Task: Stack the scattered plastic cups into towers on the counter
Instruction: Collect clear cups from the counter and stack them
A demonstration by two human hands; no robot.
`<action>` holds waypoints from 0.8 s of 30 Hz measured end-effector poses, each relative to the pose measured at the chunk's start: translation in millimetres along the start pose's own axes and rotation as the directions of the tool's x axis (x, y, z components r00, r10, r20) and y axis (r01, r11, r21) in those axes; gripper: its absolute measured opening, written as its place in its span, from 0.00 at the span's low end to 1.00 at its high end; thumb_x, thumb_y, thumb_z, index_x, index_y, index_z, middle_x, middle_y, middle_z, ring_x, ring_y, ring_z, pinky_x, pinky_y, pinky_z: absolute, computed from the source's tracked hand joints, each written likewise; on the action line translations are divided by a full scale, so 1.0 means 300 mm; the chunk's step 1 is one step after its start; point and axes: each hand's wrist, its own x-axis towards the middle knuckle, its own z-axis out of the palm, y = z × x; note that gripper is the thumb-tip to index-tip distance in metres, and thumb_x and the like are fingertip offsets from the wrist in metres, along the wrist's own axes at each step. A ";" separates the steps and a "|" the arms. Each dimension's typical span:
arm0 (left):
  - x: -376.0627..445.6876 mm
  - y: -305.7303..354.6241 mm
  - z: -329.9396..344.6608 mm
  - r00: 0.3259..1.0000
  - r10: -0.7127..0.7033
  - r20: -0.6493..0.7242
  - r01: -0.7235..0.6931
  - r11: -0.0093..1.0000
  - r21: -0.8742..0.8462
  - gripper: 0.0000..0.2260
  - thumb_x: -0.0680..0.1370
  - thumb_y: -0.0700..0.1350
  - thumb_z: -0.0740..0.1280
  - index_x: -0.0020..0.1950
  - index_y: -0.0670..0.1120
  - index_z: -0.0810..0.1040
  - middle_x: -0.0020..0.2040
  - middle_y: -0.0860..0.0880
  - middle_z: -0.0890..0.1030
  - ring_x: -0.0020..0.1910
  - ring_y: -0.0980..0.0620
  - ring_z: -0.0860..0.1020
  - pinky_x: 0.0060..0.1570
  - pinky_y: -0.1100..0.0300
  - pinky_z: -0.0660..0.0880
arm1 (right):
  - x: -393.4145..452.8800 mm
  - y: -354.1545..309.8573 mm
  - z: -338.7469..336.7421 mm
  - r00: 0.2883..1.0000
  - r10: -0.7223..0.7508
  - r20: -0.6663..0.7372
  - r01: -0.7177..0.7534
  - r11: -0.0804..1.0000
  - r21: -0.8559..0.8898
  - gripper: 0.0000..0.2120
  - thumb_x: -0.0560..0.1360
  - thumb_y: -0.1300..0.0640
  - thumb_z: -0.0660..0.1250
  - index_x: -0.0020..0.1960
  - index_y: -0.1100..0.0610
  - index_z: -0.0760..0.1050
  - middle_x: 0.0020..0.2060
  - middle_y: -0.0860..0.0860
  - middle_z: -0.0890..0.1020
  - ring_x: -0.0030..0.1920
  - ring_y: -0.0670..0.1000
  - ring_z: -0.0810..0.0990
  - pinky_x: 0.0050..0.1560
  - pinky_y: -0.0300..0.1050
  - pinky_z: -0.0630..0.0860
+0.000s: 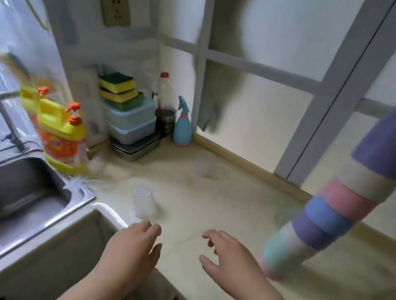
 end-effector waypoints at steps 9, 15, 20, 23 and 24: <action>0.128 -0.271 0.036 0.994 -0.078 0.079 0.085 0.993 -0.083 0.21 0.63 0.46 0.75 0.53 0.46 0.73 0.45 0.47 0.78 0.38 0.45 0.79 0.26 0.54 0.75 | 0.183 -0.100 0.103 0.994 0.070 0.081 -0.073 0.997 0.031 0.20 0.73 0.48 0.61 0.65 0.46 0.64 0.57 0.44 0.74 0.47 0.41 0.68 0.53 0.42 0.71; 0.320 -0.311 0.130 0.980 -0.146 0.134 0.167 0.972 -0.163 0.29 0.74 0.53 0.64 0.70 0.47 0.57 0.63 0.47 0.70 0.58 0.45 0.73 0.46 0.54 0.75 | 0.349 -0.005 0.095 0.983 0.174 0.049 -0.176 0.984 0.034 0.21 0.73 0.48 0.62 0.65 0.46 0.64 0.56 0.45 0.74 0.47 0.43 0.70 0.52 0.42 0.72; 0.444 -0.352 0.224 0.940 -0.191 0.283 0.247 0.953 -0.178 0.35 0.72 0.57 0.64 0.72 0.47 0.52 0.64 0.47 0.68 0.59 0.46 0.72 0.49 0.56 0.75 | 0.516 0.083 0.083 0.963 0.270 -0.021 -0.267 0.958 0.103 0.26 0.73 0.50 0.64 0.68 0.50 0.61 0.59 0.49 0.73 0.57 0.49 0.73 0.54 0.42 0.69; 0.489 -0.356 0.262 0.918 -0.193 0.347 0.258 0.954 -0.151 0.32 0.72 0.58 0.64 0.70 0.47 0.56 0.60 0.47 0.70 0.56 0.46 0.74 0.48 0.56 0.74 | 0.616 0.144 0.077 0.945 0.319 -0.075 -0.309 0.944 0.117 0.32 0.72 0.50 0.66 0.71 0.54 0.56 0.63 0.54 0.70 0.63 0.54 0.71 0.61 0.44 0.69; 0.500 -0.358 0.269 0.918 -0.192 0.347 0.259 0.953 -0.159 0.30 0.72 0.58 0.65 0.68 0.47 0.59 0.59 0.47 0.71 0.55 0.46 0.75 0.46 0.57 0.74 | 0.650 0.160 0.073 0.935 0.345 -0.085 -0.335 0.935 0.116 0.35 0.71 0.50 0.67 0.72 0.55 0.53 0.64 0.56 0.68 0.64 0.56 0.70 0.62 0.45 0.68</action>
